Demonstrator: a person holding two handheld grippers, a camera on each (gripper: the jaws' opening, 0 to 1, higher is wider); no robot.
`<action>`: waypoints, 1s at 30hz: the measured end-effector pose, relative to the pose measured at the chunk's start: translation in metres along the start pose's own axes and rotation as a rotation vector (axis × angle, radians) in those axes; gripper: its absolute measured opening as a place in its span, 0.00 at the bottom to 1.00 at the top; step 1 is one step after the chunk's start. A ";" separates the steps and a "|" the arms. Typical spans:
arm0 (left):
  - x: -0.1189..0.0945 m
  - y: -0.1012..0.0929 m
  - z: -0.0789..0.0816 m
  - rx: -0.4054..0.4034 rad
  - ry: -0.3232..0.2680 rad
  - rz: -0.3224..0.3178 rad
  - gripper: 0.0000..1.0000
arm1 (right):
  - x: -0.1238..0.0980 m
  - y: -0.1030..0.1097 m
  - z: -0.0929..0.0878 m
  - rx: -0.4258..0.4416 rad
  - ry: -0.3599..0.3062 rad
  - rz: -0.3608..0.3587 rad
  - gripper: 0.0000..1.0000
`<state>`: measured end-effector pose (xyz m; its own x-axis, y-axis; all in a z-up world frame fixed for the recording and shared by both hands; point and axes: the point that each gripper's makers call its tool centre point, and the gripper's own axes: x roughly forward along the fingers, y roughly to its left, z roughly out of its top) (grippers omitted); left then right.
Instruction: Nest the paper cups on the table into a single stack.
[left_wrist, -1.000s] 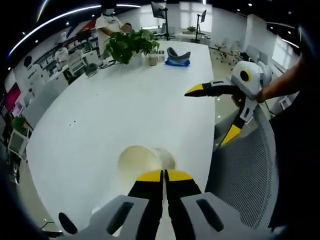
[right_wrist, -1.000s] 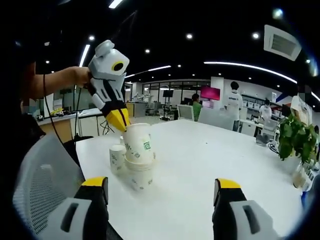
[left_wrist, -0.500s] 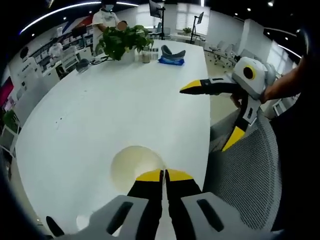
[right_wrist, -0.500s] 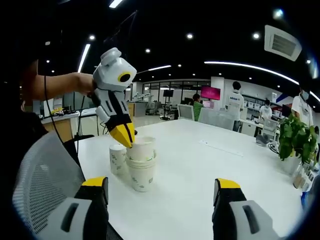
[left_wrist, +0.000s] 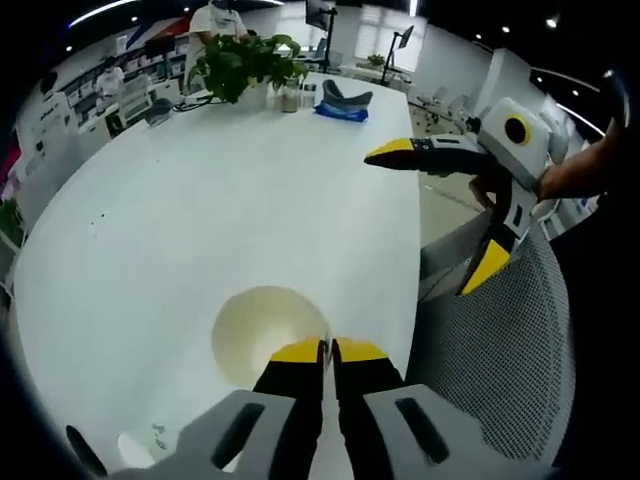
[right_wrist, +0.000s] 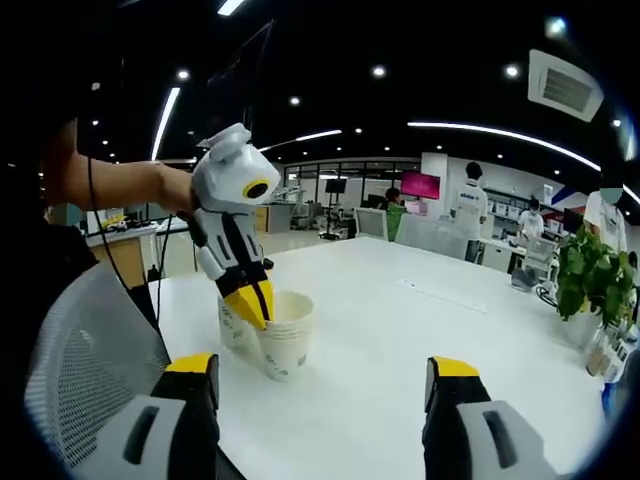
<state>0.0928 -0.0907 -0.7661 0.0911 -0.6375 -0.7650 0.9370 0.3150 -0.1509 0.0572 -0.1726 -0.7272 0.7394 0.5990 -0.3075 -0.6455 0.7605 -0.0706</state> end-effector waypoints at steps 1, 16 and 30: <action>0.000 0.001 -0.001 0.000 -0.002 0.001 0.01 | 0.000 0.000 0.000 0.000 0.001 0.002 0.86; -0.019 0.003 0.005 -0.016 -0.150 0.086 0.17 | 0.001 0.004 -0.001 0.005 0.006 0.022 0.84; -0.085 0.031 0.001 -0.079 -0.388 0.350 0.46 | 0.001 0.006 -0.001 0.011 0.002 0.033 0.87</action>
<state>0.1143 -0.0270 -0.7051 0.5261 -0.6937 -0.4919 0.8014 0.5980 0.0138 0.0537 -0.1675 -0.7290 0.7169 0.6236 -0.3118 -0.6676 0.7429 -0.0493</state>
